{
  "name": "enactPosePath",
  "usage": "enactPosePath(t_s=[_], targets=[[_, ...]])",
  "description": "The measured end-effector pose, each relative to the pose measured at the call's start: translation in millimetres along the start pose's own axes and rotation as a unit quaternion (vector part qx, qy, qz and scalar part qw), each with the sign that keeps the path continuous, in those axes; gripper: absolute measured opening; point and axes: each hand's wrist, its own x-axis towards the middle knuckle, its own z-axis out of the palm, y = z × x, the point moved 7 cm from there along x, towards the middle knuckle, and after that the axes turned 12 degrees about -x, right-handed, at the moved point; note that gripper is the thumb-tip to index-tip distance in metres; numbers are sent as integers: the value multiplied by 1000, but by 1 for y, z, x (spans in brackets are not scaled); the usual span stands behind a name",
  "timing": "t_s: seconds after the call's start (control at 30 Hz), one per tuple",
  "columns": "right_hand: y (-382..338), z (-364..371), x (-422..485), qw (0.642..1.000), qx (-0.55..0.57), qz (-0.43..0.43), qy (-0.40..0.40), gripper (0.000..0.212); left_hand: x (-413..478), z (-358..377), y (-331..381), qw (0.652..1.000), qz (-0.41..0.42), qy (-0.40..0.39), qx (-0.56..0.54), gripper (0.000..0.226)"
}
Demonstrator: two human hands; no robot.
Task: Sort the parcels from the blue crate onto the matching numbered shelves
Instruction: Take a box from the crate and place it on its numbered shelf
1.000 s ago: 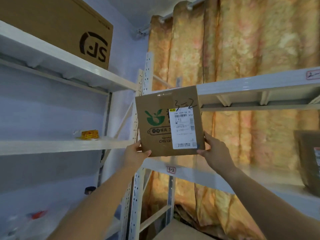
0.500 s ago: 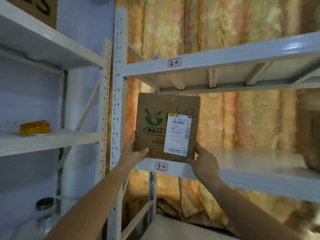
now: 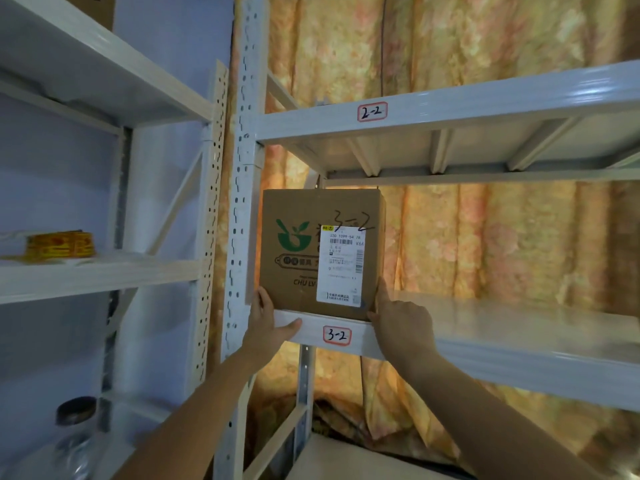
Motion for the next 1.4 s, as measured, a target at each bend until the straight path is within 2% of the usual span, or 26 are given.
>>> enactPosePath(t_s=[0.1,0.27,0.37,0.43,0.5,0.6,0.73,0.87,0.93,1.0,1.1,1.17,1.27,1.4], targets=[[-5,3,1,999,-38,-7,-23,67,3,4,-8,999,-26,-30,-36,97],[-9,2,-9,996,-56,-41,-52,65,-3,8,-12,998,-31,-47,16,83],[-2,-2,-10,997,-5,-25,-77,43,-14,6,-15,997,-20,-63,43,81],[2,-5,-9,993,55,-9,-106,43,-20,-2,-13,995,-16,-67,65,78],[6,-14,-8,988,103,-7,-118,48,-27,-12,-2,986,-1,-70,154,72],[11,-54,-3,992,114,-43,-31,54,-39,-31,36,949,26,-87,303,63],[-4,-114,0,984,63,-131,102,56,-60,-59,83,875,40,-100,472,58],[-42,-143,-16,967,67,-214,119,56,-86,-85,98,837,9,-97,538,57],[-61,-145,-30,959,89,-256,80,54,-101,-97,97,835,-26,-84,543,57],[-76,-133,-43,950,125,-287,3,51,-120,-106,97,855,-82,-56,510,55],[-83,-104,-62,939,159,-282,-111,52,-152,-116,95,880,-155,-15,450,54],[-89,-90,-80,926,154,-305,-163,54,-178,-122,94,883,-179,-1,434,52],[-95,-86,-104,914,147,-322,-200,53,-218,-127,88,861,-228,20,454,52],[-101,-102,-132,904,162,-349,-188,52,-259,-106,98,818,-237,34,523,46]])
